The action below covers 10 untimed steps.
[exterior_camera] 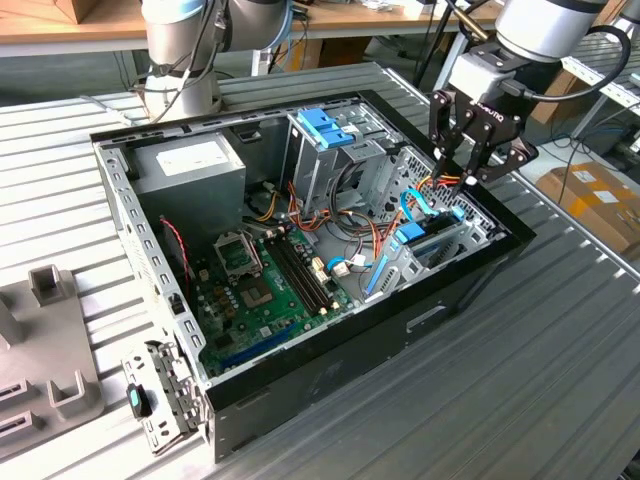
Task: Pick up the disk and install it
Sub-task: 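Insert the second disk wire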
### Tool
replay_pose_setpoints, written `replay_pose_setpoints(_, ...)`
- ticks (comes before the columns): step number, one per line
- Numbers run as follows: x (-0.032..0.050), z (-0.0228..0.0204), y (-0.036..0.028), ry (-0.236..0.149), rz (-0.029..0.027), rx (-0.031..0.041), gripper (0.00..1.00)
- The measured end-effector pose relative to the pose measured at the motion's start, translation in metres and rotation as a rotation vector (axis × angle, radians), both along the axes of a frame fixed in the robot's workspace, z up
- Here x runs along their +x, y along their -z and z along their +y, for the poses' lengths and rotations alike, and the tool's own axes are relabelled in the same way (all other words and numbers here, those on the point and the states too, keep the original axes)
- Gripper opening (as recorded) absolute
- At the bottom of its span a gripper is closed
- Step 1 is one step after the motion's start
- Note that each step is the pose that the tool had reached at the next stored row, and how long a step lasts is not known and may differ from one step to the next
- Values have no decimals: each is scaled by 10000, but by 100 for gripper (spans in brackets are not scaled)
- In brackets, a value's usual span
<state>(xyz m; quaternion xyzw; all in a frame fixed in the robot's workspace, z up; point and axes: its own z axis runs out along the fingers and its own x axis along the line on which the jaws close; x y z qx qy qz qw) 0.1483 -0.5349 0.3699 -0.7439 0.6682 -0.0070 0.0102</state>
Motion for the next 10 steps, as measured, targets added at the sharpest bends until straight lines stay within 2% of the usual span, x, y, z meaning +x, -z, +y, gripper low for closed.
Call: replay_pose_setpoints(10, 2, 10, 0, -14, 0, 0, 42)
